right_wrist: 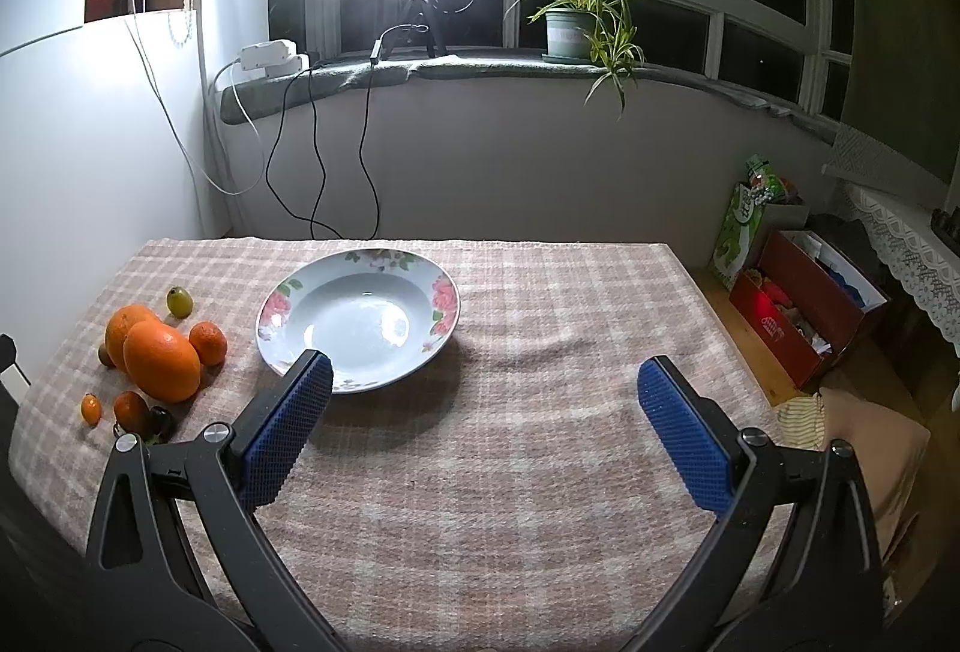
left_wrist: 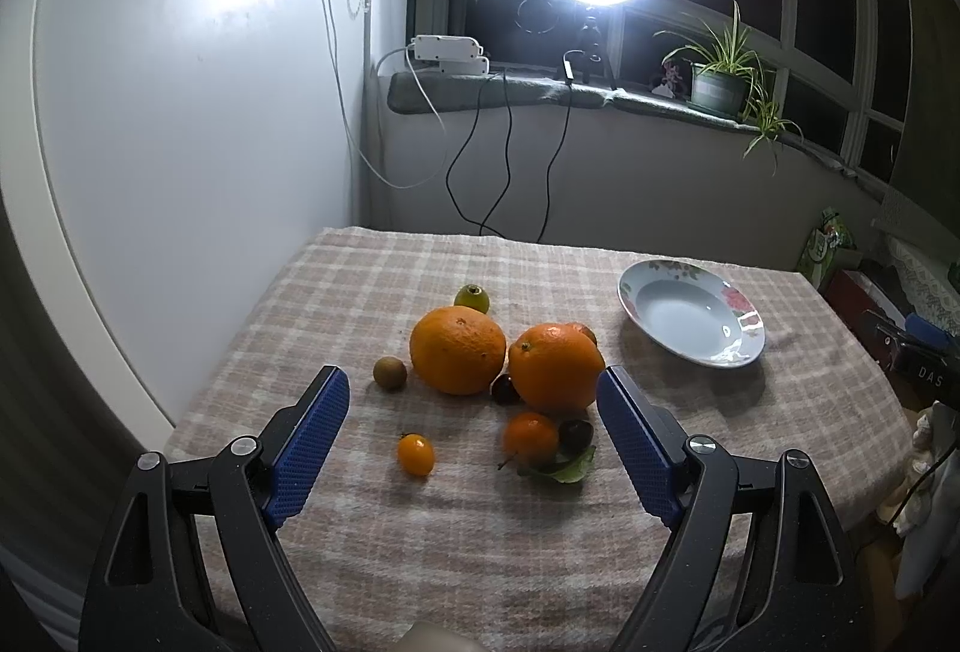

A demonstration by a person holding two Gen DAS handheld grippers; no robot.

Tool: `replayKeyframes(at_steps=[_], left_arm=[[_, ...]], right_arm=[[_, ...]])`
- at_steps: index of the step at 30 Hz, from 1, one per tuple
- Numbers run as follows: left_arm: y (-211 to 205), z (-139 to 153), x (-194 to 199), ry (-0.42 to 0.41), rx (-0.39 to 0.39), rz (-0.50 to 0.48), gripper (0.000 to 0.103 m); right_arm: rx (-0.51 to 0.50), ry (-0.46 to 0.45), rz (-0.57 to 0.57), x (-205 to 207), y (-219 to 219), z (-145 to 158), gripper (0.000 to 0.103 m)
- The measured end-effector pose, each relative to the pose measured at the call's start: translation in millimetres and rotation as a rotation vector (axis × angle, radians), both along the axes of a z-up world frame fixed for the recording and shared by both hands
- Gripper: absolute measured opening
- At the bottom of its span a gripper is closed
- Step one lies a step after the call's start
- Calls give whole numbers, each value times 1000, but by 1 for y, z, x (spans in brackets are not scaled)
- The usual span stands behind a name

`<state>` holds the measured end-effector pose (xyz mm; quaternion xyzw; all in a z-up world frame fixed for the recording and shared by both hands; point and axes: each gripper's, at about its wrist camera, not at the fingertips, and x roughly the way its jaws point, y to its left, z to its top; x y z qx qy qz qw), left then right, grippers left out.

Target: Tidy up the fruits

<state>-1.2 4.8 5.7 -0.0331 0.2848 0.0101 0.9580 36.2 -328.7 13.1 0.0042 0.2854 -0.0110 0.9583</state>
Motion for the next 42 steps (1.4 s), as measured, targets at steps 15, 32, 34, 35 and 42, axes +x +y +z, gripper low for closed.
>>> replayKeyframes(at_steps=[15,32,34,35,42], left_arm=[[-2,-3,1,1,-2,2,85],[-2,-3,1,1,-5,3,85],[-2,-3,1,1,-4,3,85],[-2,-3,1,1,-4,3,85],[-2,-3,1,1,-5,2,85]], right_arm=[[0,12,11,1,3,-5,103],[-4,13,17,1,5,-5,103],[-5,14,17,1,5,-5,103],[-4,13,16,1,5,-5,103],[-4,13,18,1,6,-5,103]])
